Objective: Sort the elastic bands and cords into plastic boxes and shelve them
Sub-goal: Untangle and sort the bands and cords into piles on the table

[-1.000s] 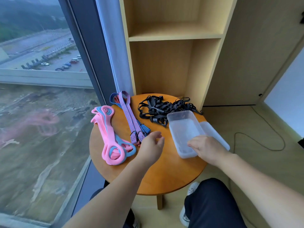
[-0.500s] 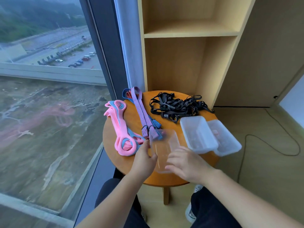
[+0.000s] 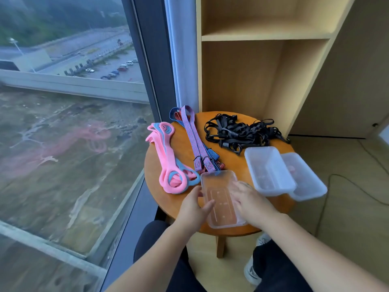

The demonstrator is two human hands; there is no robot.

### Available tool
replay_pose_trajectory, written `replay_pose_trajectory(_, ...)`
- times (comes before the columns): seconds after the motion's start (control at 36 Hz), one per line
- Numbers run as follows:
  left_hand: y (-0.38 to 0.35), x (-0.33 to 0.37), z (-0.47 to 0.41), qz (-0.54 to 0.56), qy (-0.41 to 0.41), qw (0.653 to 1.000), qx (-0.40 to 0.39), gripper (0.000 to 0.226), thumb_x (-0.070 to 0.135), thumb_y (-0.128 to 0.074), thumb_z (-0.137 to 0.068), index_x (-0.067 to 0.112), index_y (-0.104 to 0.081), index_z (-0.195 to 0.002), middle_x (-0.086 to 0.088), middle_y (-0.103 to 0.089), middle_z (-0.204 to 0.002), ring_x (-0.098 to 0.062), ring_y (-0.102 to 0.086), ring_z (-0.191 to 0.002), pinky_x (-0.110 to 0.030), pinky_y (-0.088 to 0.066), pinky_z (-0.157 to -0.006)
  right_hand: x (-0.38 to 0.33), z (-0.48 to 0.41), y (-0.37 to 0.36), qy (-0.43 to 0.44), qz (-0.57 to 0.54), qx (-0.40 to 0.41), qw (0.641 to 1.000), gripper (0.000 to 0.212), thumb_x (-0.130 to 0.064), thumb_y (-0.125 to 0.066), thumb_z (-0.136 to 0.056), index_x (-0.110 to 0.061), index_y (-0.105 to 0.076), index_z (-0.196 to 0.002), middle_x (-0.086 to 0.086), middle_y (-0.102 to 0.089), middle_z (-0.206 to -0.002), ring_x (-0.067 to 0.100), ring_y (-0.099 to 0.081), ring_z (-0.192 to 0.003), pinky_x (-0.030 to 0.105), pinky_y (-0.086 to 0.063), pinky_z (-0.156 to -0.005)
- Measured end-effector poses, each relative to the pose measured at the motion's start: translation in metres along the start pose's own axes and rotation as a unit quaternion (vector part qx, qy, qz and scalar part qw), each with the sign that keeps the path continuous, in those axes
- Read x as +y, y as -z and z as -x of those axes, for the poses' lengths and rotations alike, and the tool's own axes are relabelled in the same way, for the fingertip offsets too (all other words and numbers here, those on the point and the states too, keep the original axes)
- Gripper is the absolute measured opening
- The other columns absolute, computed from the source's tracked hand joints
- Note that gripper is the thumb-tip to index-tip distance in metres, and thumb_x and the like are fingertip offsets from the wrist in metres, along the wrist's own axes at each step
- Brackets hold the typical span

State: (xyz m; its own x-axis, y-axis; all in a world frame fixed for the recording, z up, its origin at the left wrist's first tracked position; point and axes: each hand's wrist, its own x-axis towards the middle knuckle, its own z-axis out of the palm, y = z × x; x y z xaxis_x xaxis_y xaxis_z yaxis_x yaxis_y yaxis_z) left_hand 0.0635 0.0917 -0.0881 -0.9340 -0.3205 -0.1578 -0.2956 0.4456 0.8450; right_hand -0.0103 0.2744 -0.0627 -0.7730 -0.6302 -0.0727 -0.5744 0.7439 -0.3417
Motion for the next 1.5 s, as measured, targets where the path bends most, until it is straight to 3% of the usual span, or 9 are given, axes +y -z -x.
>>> replay_pose_trajectory(0.06,0.008,-0.002,-0.003,-0.035,-0.002,0.999,0.040,0.039,0.038,-0.065,-0.090,0.020,-0.058,-0.124,0.006,-0.063,-0.114,-0.014,-0.061,-0.095,-0.032,-0.050,-0.085,0.001,-0.001,0.002,0.005,-0.003,0.011,1.000,0.032,-0.014,-0.046,-0.098,-0.008,-0.061,-0.126,0.006,-0.042,-0.145,0.018,-0.032,-0.137,0.026,-0.025,-0.109)
replay_pose_trajectory(0.19,0.037,-0.014,-0.016,-0.147,0.033,0.981,0.119,0.021,0.024,-0.060,-0.088,0.023,-0.064,-0.108,0.003,-0.062,-0.114,-0.022,-0.060,-0.095,-0.027,-0.039,-0.070,0.000,-0.009,0.008,0.022,0.003,0.029,0.999,0.025,-0.013,-0.051,-0.095,-0.004,-0.066,-0.112,0.009,-0.050,-0.133,0.022,-0.041,-0.129,0.027,-0.032,-0.107)
replay_pose_trajectory(0.5,0.052,-0.029,-0.038,-0.276,0.033,0.958,0.068,0.042,0.025,-0.065,-0.079,0.028,-0.059,-0.120,0.005,-0.049,-0.126,-0.022,-0.056,-0.105,-0.027,-0.036,-0.068,-0.023,-0.025,0.017,0.089,-0.002,0.056,0.994,0.025,-0.012,-0.052,-0.095,-0.004,-0.071,-0.110,0.011,-0.057,-0.127,0.023,-0.044,-0.128,0.029,-0.034,-0.108)
replay_pose_trajectory(0.67,0.051,-0.030,-0.040,-0.292,0.023,0.952,0.089,0.032,0.022,-0.056,-0.085,0.028,-0.061,-0.116,0.004,-0.051,-0.122,-0.023,-0.056,-0.100,-0.028,-0.036,-0.064,-0.026,-0.026,0.018,0.103,-0.003,0.063,0.993,0.026,-0.012,-0.051,-0.096,-0.006,-0.071,-0.111,0.007,-0.058,-0.125,0.021,-0.044,-0.126,0.029,-0.036,-0.106)
replay_pose_trajectory(0.81,0.054,-0.024,-0.038,-0.279,-0.084,0.945,0.146,0.020,0.023,-0.067,-0.084,0.019,-0.070,-0.103,0.000,-0.059,-0.111,-0.026,-0.056,-0.099,-0.030,-0.043,-0.063,-0.026,-0.026,0.019,0.112,0.002,0.070,0.991,0.023,-0.011,-0.054,-0.095,-0.005,-0.072,-0.107,0.008,-0.060,-0.119,0.023,-0.047,-0.122,0.029,-0.039,-0.102)
replay_pose_trajectory(0.89,0.054,-0.021,-0.039,-0.296,-0.185,0.925,0.148,0.017,0.013,-0.082,-0.071,0.013,-0.074,-0.086,-0.008,-0.065,-0.091,-0.036,-0.060,-0.078,-0.040,-0.051,-0.065,-0.027,-0.029,0.018,0.120,0.007,0.074,0.990,0.020,-0.010,-0.057,-0.093,-0.005,-0.074,-0.102,0.009,-0.063,-0.114,0.027,-0.050,-0.119,0.032,-0.041,-0.099)
replay_pose_trajectory(1.03,0.049,-0.019,-0.052,-0.394,-0.138,0.905,0.079,0.032,0.035,-0.060,-0.088,0.036,-0.062,-0.121,0.000,-0.050,-0.118,-0.027,-0.047,-0.111,-0.034,-0.031,-0.094,-0.029,-0.030,0.017,0.135,0.014,0.079,0.988,0.014,-0.008,-0.062,-0.087,-0.006,-0.075,-0.092,0.010,-0.065,-0.103,0.032,-0.056,-0.110,0.037,-0.045,-0.098)
replay_pose_trajectory(1.17,0.046,-0.019,-0.059,-0.423,-0.122,0.896,0.055,0.031,0.029,-0.051,-0.091,0.038,-0.062,-0.119,0.003,-0.045,-0.117,-0.024,-0.045,-0.108,-0.033,-0.027,-0.087,-0.033,-0.032,0.020,0.158,0.020,0.089,0.983,0.006,-0.004,-0.072,-0.077,-0.008,-0.075,-0.080,0.009,-0.067,-0.092,0.033,-0.063,-0.096,0.041,-0.051,-0.090)
replay_pose_trajectory(1.5,0.047,-0.021,-0.068,-0.484,-0.152,0.861,0.028,0.032,0.024,-0.045,-0.088,0.026,-0.059,-0.117,-0.002,-0.044,-0.122,-0.027,-0.041,-0.102,-0.036,-0.031,-0.085,-0.029,-0.041,0.023,0.148,0.031,0.065,0.986,0.024,-0.017,-0.051,-0.096,-0.009,-0.072,-0.104,0.006,-0.061,-0.118,0.021,-0.049,-0.120,0.025,-0.029,-0.104)
